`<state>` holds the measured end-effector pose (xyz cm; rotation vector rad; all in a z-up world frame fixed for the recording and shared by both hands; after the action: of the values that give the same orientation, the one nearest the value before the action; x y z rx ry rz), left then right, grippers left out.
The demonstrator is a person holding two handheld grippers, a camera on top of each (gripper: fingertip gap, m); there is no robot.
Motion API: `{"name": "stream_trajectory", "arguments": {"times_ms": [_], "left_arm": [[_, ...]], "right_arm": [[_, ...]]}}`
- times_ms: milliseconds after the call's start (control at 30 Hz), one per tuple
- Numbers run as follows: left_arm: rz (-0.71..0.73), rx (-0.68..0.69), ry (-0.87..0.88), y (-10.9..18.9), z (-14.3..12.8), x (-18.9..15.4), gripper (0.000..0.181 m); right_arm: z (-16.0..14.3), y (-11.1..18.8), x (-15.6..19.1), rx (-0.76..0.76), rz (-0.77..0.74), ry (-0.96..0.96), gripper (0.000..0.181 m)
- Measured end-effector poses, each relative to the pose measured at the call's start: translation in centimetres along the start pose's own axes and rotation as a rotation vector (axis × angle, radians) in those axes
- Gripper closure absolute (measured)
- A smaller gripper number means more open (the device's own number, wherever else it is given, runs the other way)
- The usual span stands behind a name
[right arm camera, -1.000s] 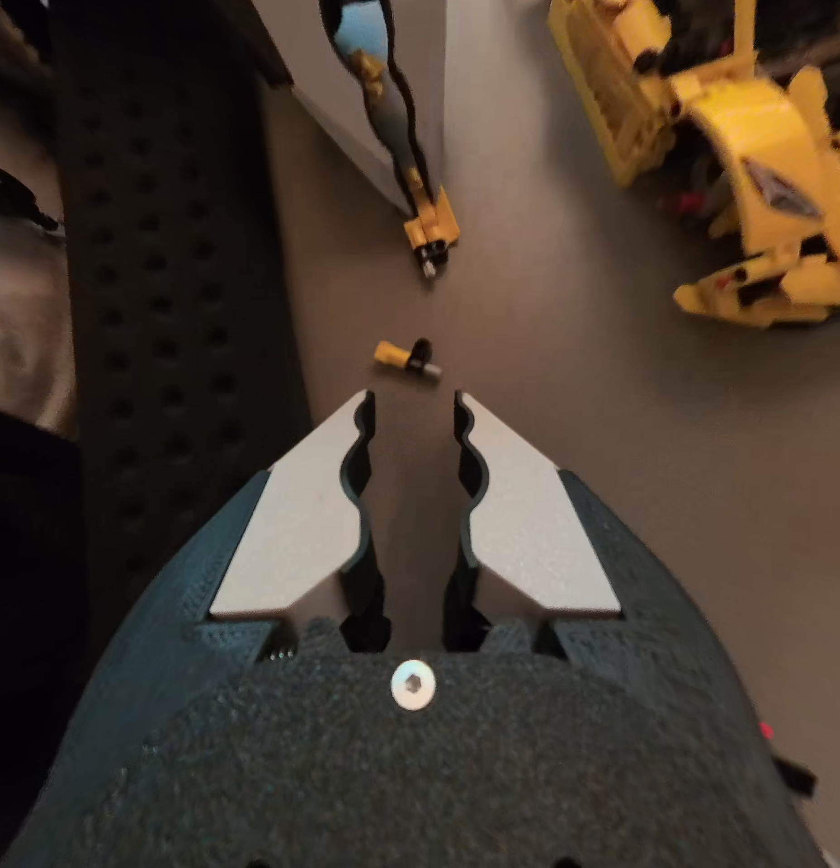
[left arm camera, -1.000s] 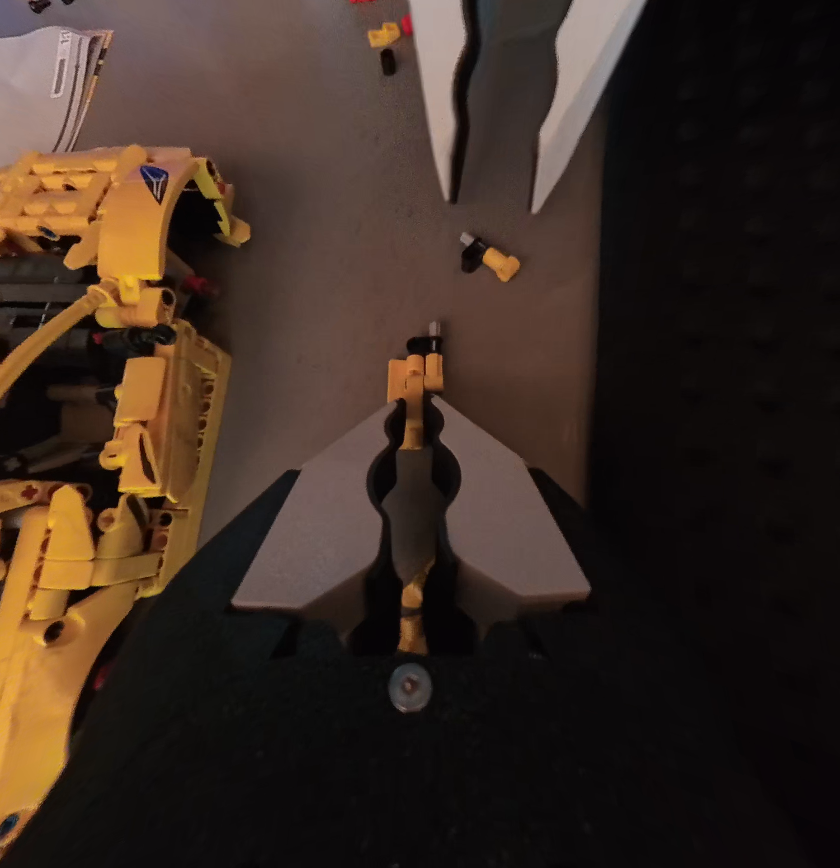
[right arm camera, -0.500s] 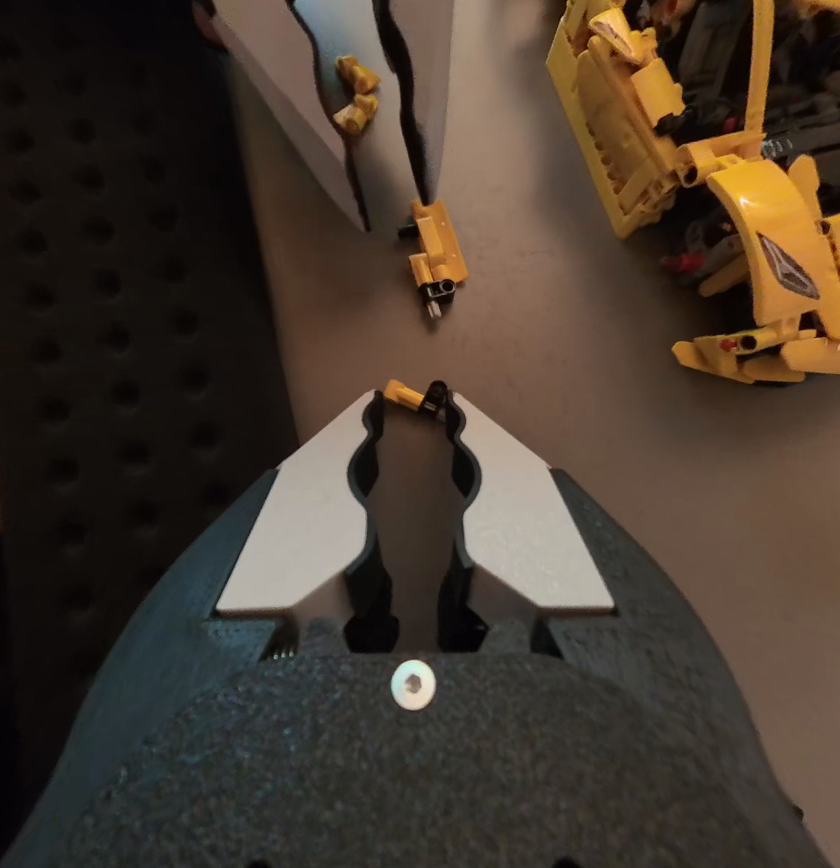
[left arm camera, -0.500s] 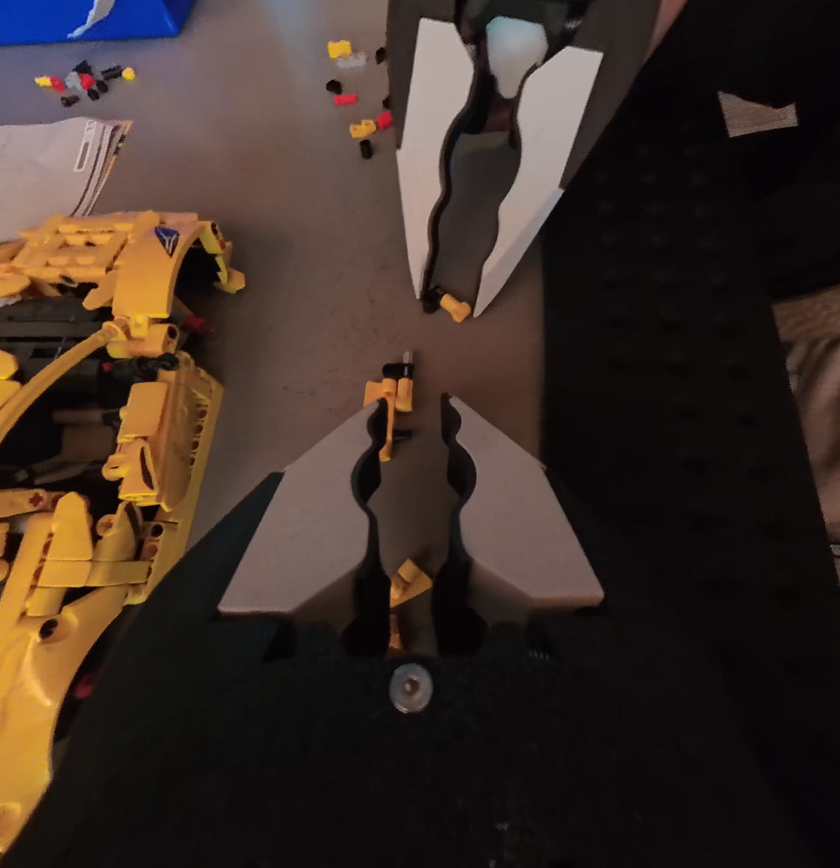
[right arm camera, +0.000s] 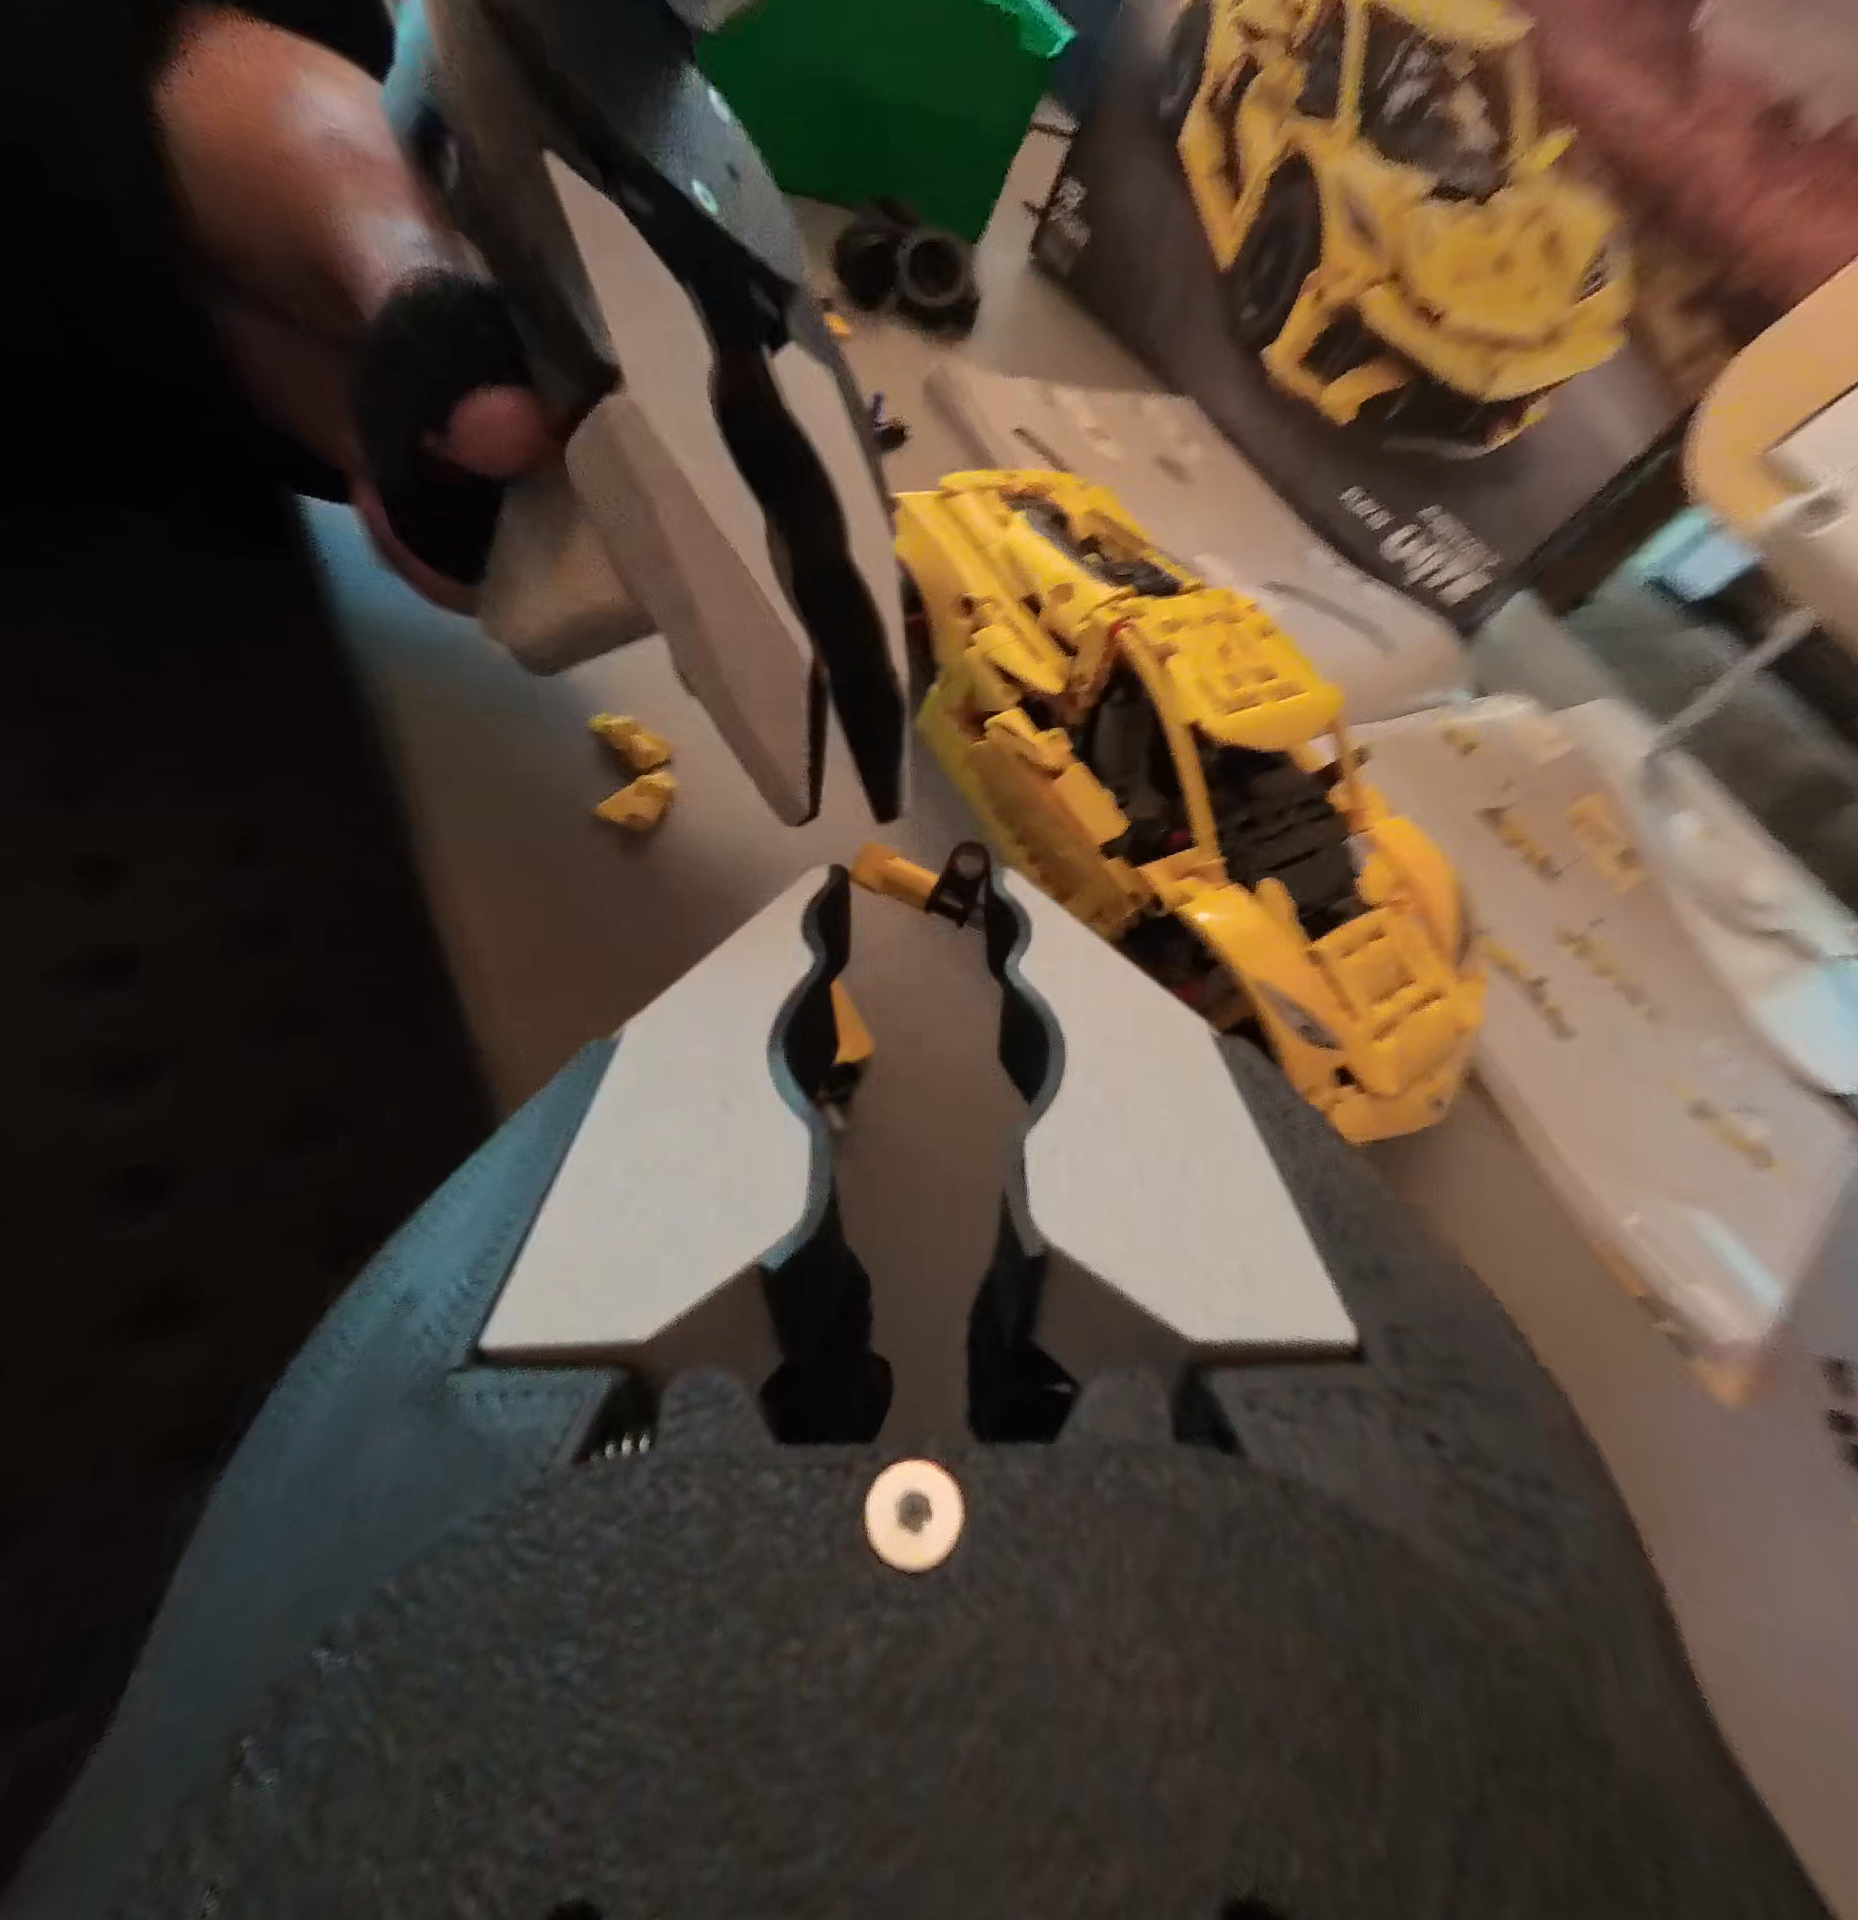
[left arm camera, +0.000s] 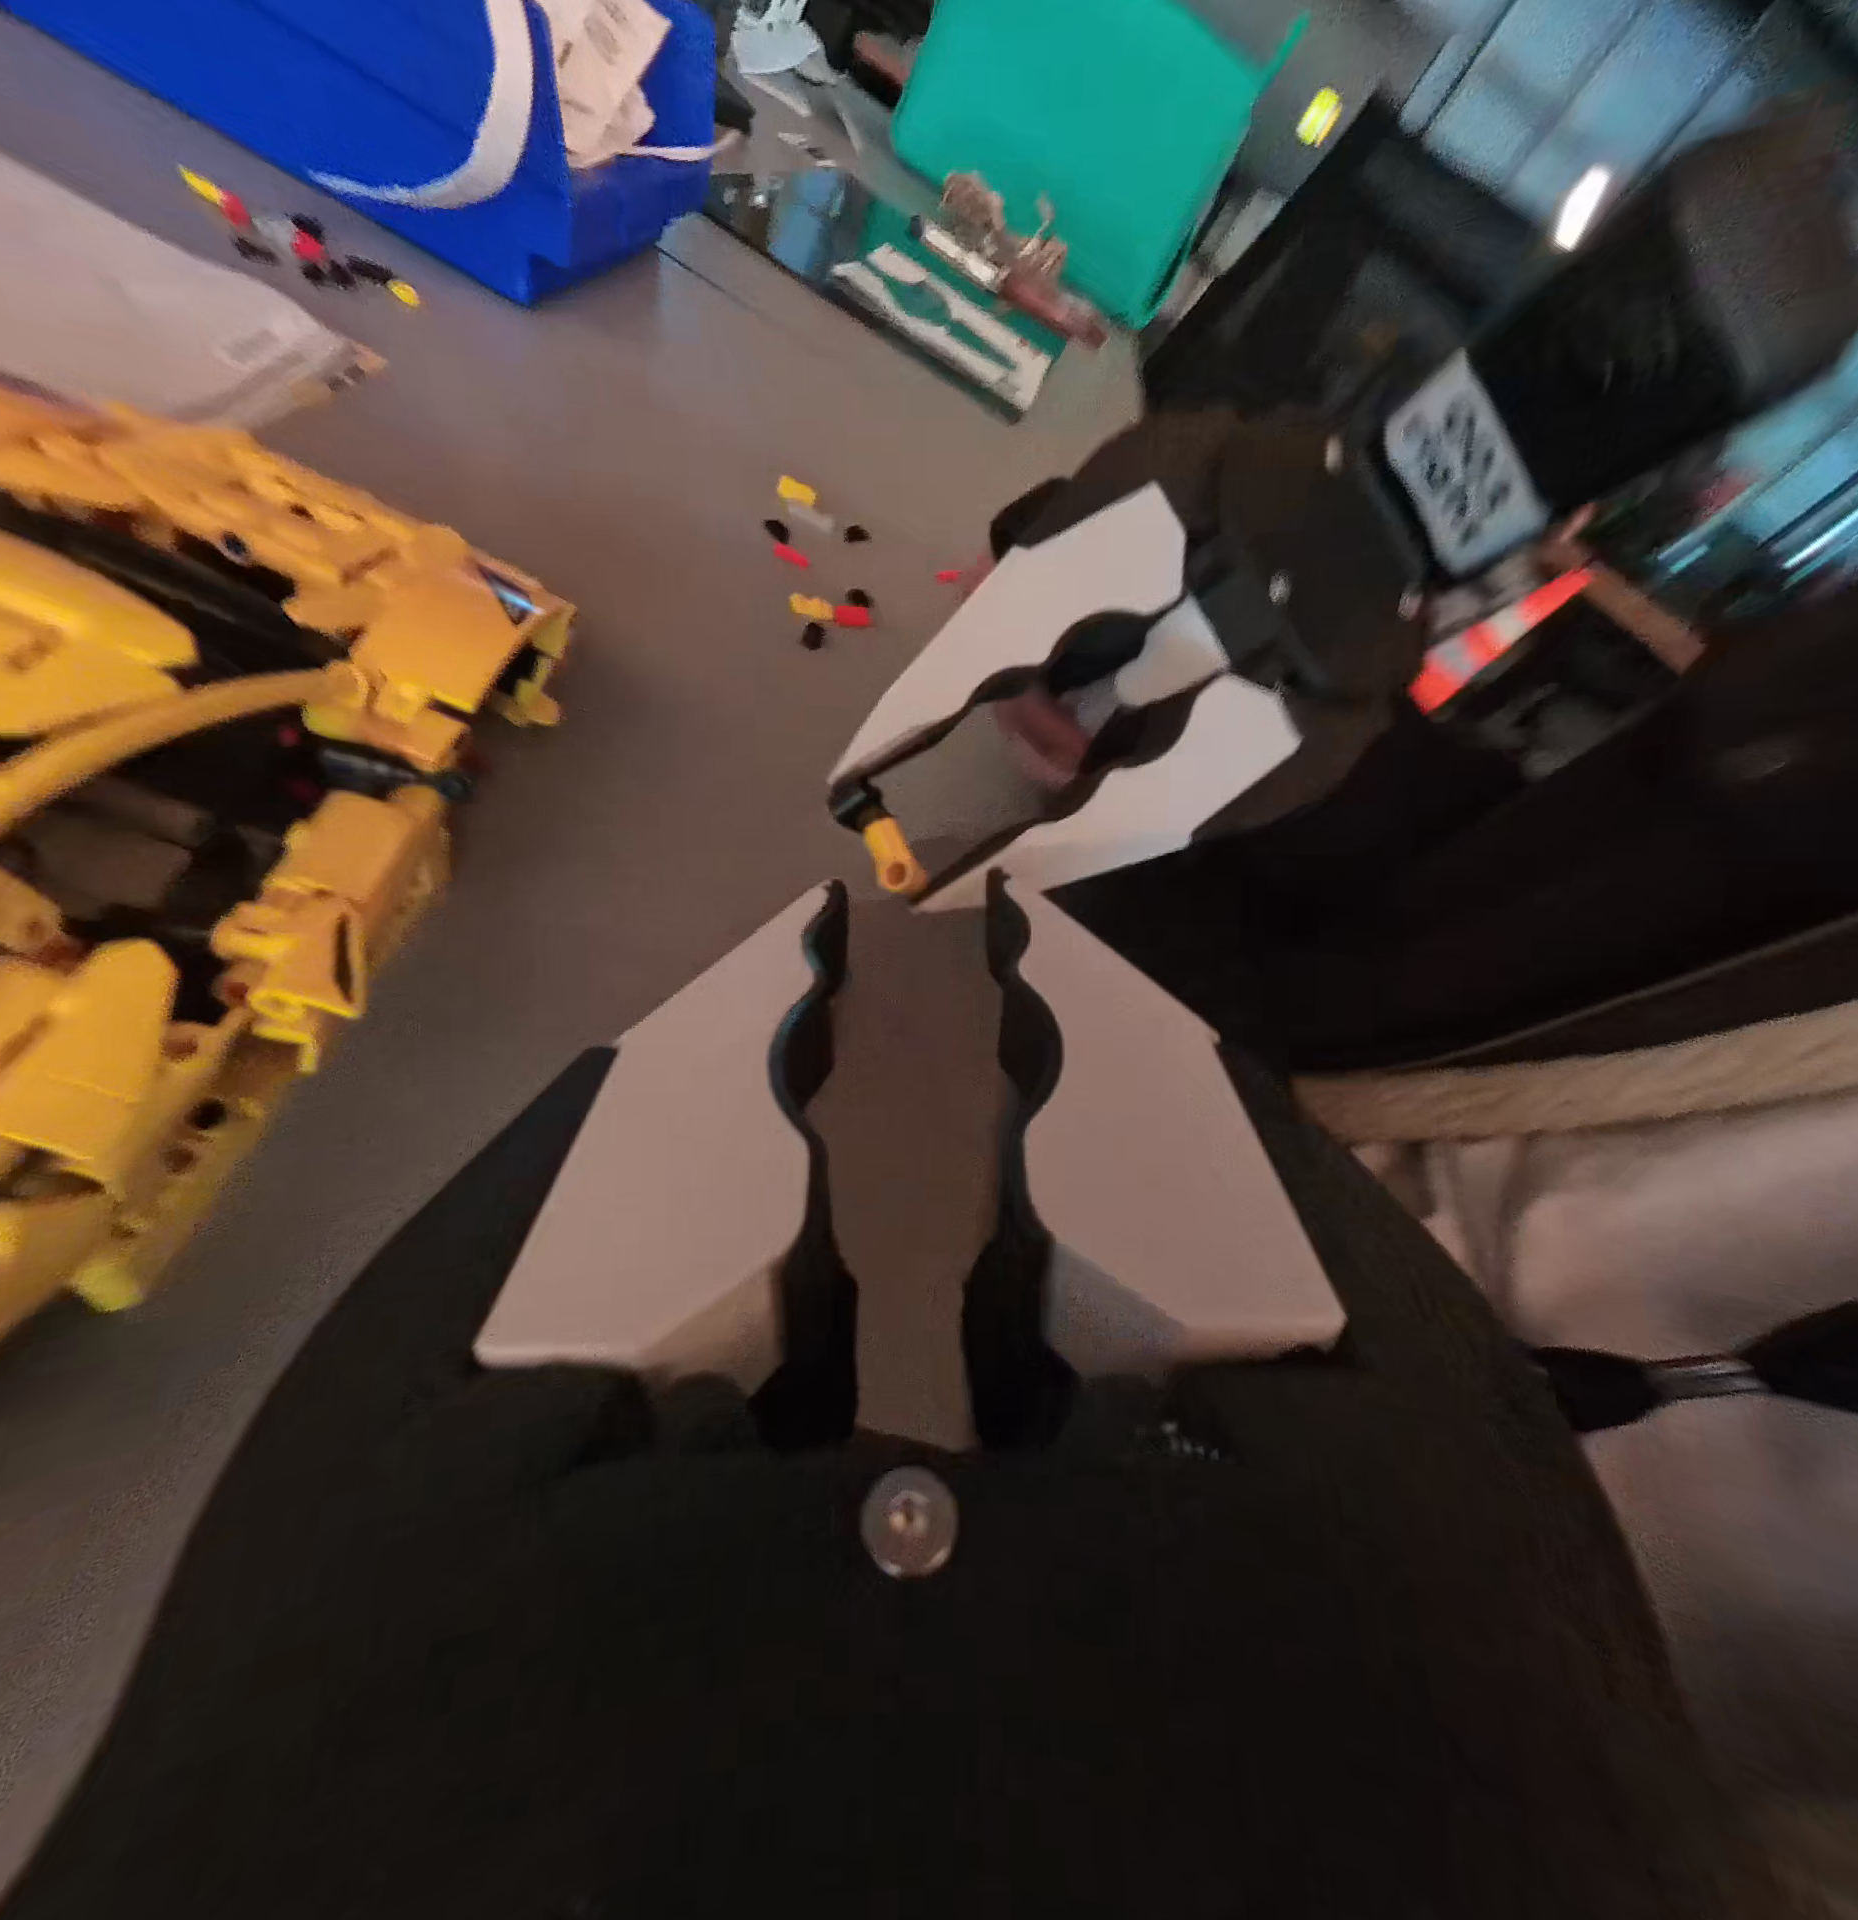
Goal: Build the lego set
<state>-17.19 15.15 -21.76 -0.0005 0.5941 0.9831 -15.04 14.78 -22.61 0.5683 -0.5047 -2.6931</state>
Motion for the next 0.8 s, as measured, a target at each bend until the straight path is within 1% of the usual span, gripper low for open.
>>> {"name": "stream_trajectory", "arguments": {"times_ms": [33, 100, 200, 367, 500, 600, 700, 767, 800], "left_arm": [[-0.028, -0.015, 0.06, 0.1, 0.2, 0.1, 0.155], [-0.053, -0.044, 0.123, 0.3, 0.5, 0.3, 0.154], [-0.074, -0.076, 0.163, 0.5, 0.9, 0.3, 0.155], [-0.108, -0.082, 0.201, 0.3, 0.9, 0.0, 0.155], [-0.121, -0.08, 0.224, 0.3, 0.8, 0.1, 0.159], [-0.127, -0.064, 0.21, 0.2, 0.5, -0.2, 0.173], [-0.139, -0.067, 0.222, 0.3, 0.6, -0.3, 0.174], [-0.169, -0.081, 0.247, 0.5, 0.8, -0.4, 0.174], [-0.18, -0.102, 0.258, 0.7, 1.1, -0.5, 0.174]], "right_arm": [[0.3, -0.1, -0.2, -0.004, -0.042, 0.033, 0.155], [0.5, -0.2, -0.2, 0.0, -0.086, 0.071, 0.155], [0.6, -0.3, 0.3, 0.0, -0.085, 0.107, 0.155], [1.0, -0.2, 0.7, -0.019, -0.085, 0.151, 0.155], [1.5, -0.2, 1.4, -0.045, -0.075, 0.205, 0.155], [1.8, -0.3, 1.8, -0.053, -0.065, 0.216, 0.155], [1.9, -0.2, 1.9, -0.074, -0.066, 0.22, 0.155], [2.2, -0.1, 1.9, -0.112, -0.051, 0.174, 0.155], [2.6, 0.2, 1.7, -0.155, -0.051, 0.129, 0.156]]}}
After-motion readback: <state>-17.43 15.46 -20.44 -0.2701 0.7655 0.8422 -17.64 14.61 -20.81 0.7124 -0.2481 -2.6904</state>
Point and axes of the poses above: each gripper's, where its closed fingertips meet, y back along the fingers, z out of its top, x = y × z across the jaws, the point moved 1 cm from there along y, back along the fingers, and after that the axes turned 1 degree about -y, right-handed, at the moved point
